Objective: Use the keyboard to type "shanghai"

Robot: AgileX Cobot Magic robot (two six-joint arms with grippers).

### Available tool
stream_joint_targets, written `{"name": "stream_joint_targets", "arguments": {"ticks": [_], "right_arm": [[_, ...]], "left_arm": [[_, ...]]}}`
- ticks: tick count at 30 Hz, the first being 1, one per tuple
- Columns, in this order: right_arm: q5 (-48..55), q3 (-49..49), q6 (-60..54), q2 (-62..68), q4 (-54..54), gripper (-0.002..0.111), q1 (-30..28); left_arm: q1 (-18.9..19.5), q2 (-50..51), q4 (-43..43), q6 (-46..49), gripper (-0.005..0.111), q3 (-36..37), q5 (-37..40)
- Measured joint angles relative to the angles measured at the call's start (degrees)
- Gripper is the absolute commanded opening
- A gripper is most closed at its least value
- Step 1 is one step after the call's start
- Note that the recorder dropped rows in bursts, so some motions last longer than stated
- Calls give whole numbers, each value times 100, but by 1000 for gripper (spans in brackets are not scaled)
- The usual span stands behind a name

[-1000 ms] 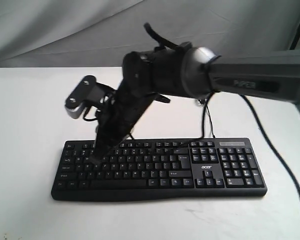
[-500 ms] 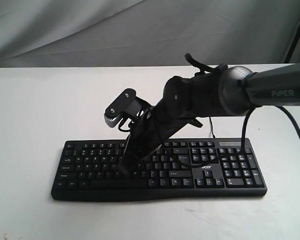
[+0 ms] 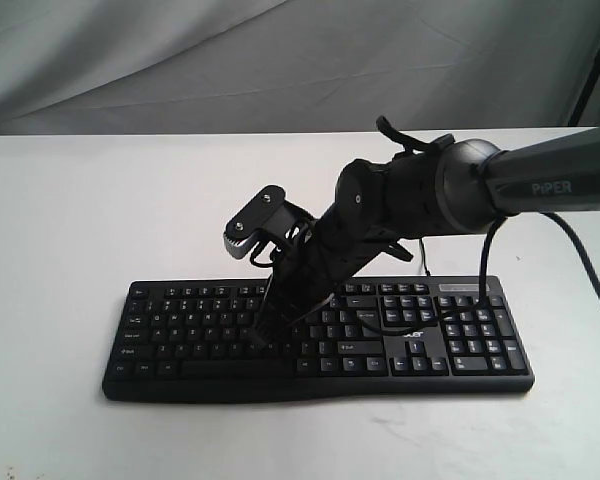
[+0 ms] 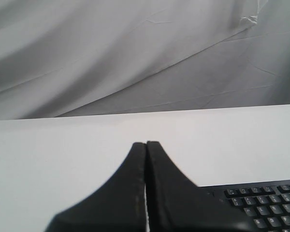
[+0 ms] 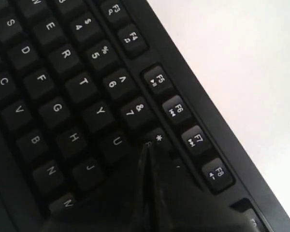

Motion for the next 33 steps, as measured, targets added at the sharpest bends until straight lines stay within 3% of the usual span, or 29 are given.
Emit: {"name": "stream_joint_targets", "arguments": {"ticks": [33], "right_arm": [[142,61,-59,-72,39,0,56]], "left_arm": [[0,0,0,0,0,0,0]]}}
